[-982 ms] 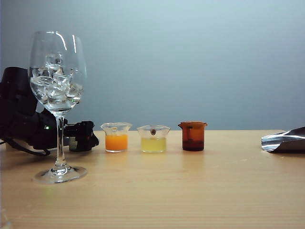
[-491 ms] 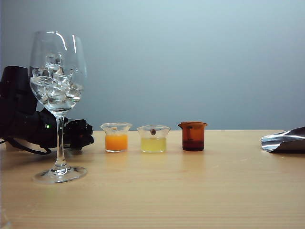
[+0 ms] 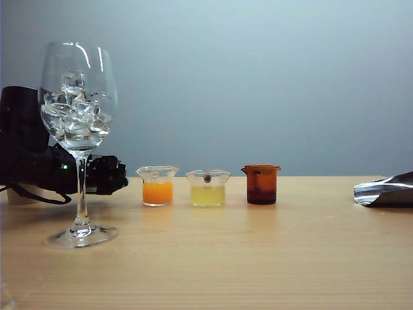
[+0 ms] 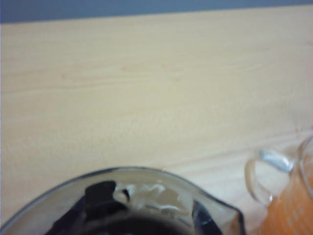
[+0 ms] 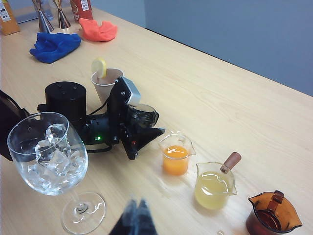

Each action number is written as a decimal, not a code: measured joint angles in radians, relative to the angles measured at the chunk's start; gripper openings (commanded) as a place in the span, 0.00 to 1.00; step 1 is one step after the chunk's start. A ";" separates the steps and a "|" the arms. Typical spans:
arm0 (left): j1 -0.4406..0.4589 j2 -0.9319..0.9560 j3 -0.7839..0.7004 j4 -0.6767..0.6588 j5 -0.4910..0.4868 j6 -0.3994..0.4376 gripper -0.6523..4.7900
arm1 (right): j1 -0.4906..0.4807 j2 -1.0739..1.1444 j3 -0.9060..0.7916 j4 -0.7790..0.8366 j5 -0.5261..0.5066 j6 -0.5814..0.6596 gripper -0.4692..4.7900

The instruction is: Pick up the first measuring cup from the left, pour the coconut rum inside into the goblet, and finally put the measuring cup back in its original place.

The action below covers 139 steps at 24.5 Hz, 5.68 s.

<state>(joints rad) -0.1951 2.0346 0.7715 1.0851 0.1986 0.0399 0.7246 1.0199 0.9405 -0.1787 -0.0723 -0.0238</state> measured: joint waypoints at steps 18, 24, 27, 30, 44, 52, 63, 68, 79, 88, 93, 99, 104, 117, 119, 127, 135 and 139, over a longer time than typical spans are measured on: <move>0.016 -0.075 0.000 0.108 0.003 0.011 0.44 | 0.001 0.000 0.000 0.000 -0.005 0.000 0.08; 0.053 -0.155 -0.002 0.044 0.015 0.011 0.44 | 0.001 0.000 0.000 0.000 -0.011 0.000 0.08; 0.051 -0.191 -0.003 0.024 0.019 0.011 0.44 | 0.001 0.000 0.000 0.004 -0.011 0.000 0.08; 0.052 -0.246 -0.004 -0.010 0.022 0.011 0.44 | 0.001 0.000 0.000 0.007 -0.011 0.006 0.08; 0.145 -0.532 -0.004 -0.342 0.053 0.012 0.46 | 0.006 -0.017 0.003 0.009 -0.026 0.016 0.08; 0.200 -0.718 -0.004 -0.530 0.176 0.032 0.46 | 0.014 -0.034 0.008 0.032 -0.034 0.019 0.08; 0.198 -0.884 -0.004 -0.867 0.300 0.148 0.45 | 0.071 -0.030 0.082 0.038 -0.041 0.019 0.08; 0.198 -0.901 -0.004 -0.911 0.381 0.156 0.45 | 0.070 -0.030 0.092 0.023 -0.041 0.020 0.08; 0.198 -0.927 -0.004 -1.027 0.422 0.320 0.40 | 0.134 -0.032 0.095 0.005 -0.056 0.019 0.08; 0.198 -0.931 -0.005 -1.019 0.515 0.352 0.40 | 0.150 -0.032 0.095 0.005 -0.035 0.020 0.08; 0.198 -0.946 -0.004 -1.016 0.517 0.390 0.40 | 0.150 -0.032 0.095 0.005 -0.035 0.020 0.08; 0.198 -0.952 -0.004 -1.007 0.525 0.477 0.40 | 0.150 -0.032 0.095 0.005 -0.035 0.018 0.08; 0.178 -0.952 -0.004 -0.999 0.533 0.493 0.40 | 0.150 -0.032 0.095 0.005 -0.034 0.015 0.08; 0.109 -0.980 -0.004 -0.994 0.468 0.681 0.40 | 0.150 -0.032 0.095 0.005 -0.034 -0.004 0.08; 0.109 -0.980 -0.004 -0.992 0.466 0.689 0.40 | 0.150 -0.031 0.095 0.005 -0.034 -0.004 0.08; 0.109 -0.982 -0.004 -0.992 0.467 0.716 0.34 | 0.150 -0.019 0.095 0.005 -0.034 -0.020 0.08; 0.109 -1.018 -0.004 -0.992 0.468 0.818 0.34 | 0.150 -0.019 0.095 0.032 -0.034 -0.032 0.08; 0.109 -1.022 -0.004 -0.991 0.476 0.821 0.34 | 0.150 -0.019 0.095 0.065 -0.034 -0.055 0.08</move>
<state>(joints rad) -0.0856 1.0126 0.7677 0.0937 0.6750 0.8612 0.8742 1.0004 1.0351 -0.1135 -0.1062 -0.0792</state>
